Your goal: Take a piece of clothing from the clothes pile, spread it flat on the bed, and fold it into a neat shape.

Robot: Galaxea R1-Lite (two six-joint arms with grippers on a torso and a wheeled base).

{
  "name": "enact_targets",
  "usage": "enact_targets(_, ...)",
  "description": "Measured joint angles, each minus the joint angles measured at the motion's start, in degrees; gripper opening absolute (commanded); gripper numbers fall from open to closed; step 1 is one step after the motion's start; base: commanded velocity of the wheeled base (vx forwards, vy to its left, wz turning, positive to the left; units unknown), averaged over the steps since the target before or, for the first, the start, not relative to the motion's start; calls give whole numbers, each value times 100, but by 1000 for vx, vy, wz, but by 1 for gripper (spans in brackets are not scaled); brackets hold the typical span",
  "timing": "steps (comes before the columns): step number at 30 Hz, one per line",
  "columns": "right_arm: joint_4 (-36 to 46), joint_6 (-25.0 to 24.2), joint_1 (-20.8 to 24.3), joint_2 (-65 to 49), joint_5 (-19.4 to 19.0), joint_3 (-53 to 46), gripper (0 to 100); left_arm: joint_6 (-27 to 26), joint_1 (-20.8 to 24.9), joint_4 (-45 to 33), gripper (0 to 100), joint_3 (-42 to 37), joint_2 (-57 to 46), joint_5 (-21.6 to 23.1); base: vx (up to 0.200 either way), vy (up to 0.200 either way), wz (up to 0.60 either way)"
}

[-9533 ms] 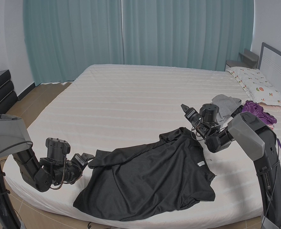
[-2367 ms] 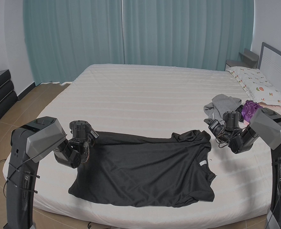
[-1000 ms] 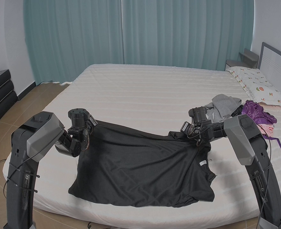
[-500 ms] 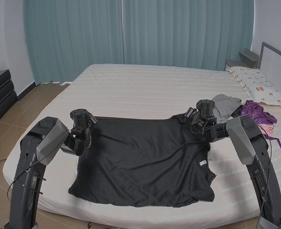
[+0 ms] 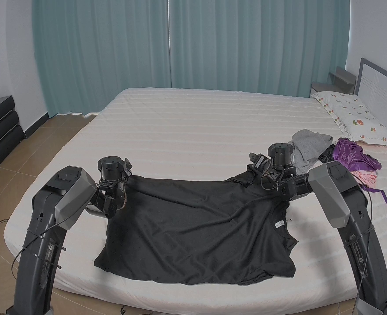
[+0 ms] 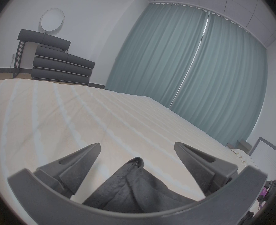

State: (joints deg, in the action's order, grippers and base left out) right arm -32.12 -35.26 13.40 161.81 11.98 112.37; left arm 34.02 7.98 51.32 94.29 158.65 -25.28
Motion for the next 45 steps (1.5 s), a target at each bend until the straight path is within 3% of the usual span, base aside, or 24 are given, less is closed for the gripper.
enact_targets(5, -4, -301, -56, -436, -200, -780, 100, 38, -49, -6, 100, -500, -234, 7, 0, 0, 0)
enact_targets(13, -516, -585, -177, -1462, -864, -2896, 100, 254, -83, -9, 100, -2153, -1047, 304, 0, 0, 0)
enact_targets(20, -1470, -794, -232, -2338, -1445, -4903, 100, 713, -82, 7, 100, -3763, -2025, 890, 0, 0, 0)
enact_targets(32, -3816, -1291, -268, -3217, -2148, -8341, 100, 1660, -96, 43, 100, -6367, -3555, 2304, 0, 0, 0)
enact_targets(39, -4846, -1759, -390, -3154, -2794, -9306, 100, 1913, -96, 133, 100, -7446, -3983, 3311, -57, 0, 0)
enact_targets(45, -5365, -1829, -343, -2923, -2845, -9504, 100, 1941, -118, 471, 100, -7803, -4040, 3458, -200, 0, 0)
